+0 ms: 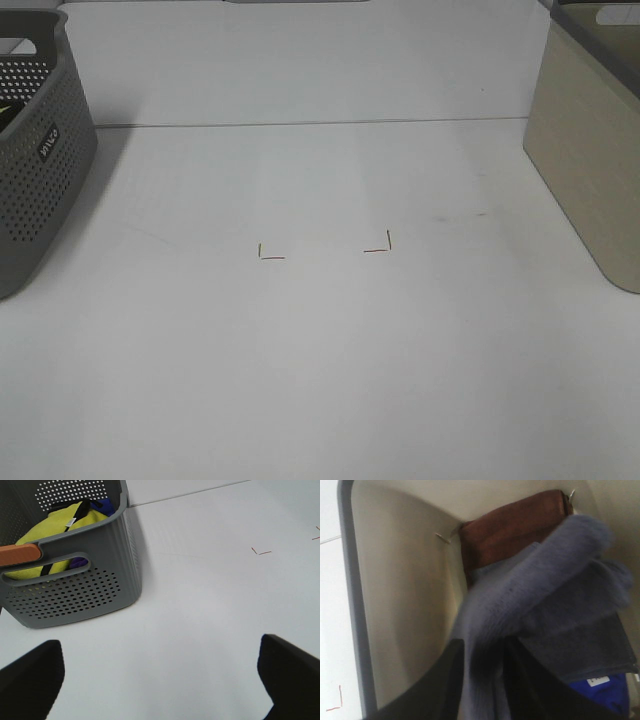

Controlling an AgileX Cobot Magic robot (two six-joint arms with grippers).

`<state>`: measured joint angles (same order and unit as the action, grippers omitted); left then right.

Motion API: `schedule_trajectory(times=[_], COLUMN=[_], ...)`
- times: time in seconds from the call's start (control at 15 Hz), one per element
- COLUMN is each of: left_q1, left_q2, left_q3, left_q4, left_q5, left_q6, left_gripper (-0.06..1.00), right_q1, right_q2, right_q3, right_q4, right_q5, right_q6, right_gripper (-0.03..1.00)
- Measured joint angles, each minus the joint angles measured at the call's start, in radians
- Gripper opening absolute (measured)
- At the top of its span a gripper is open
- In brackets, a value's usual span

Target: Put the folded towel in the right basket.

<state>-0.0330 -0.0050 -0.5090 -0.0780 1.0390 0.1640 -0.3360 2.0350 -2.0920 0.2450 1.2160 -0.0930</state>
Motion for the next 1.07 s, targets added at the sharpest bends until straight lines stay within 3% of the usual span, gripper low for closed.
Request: schedule_trajectory(times=[0.2,0.27,0.33,0.47,0.87,1.07], left_q1=[0.000,0.000,0.000,0.000,0.000,0.000], left_q2=[0.000,0.000,0.000,0.000,0.000,0.000], left_q3=[0.000,0.000,0.000,0.000,0.000,0.000], left_q4=[0.000,0.000,0.000,0.000,0.000,0.000], left_q5=[0.000,0.000,0.000,0.000,0.000,0.000], left_q6=[0.000,0.000,0.000,0.000,0.000,0.000], left_gripper=[0.99,0.99,0.99,0.99,0.99,0.99], right_q1=[0.000,0.001,0.005,0.037,0.247,0.289], right_q2=[0.038,0.038,0.031,0.007,-0.134,-0.244], right_q3=[0.004,0.004,0.004,0.005,0.010,0.099], right_q4=[0.011,0.012,0.012,0.011,-0.042,-0.052], right_q5=[0.000,0.000,0.000,0.000,0.002,0.002], right_q6=[0.020,0.021,0.021,0.021,0.039,0.056], right_gripper=[0.50,0.63,0.66,0.68,0.68,0.68])
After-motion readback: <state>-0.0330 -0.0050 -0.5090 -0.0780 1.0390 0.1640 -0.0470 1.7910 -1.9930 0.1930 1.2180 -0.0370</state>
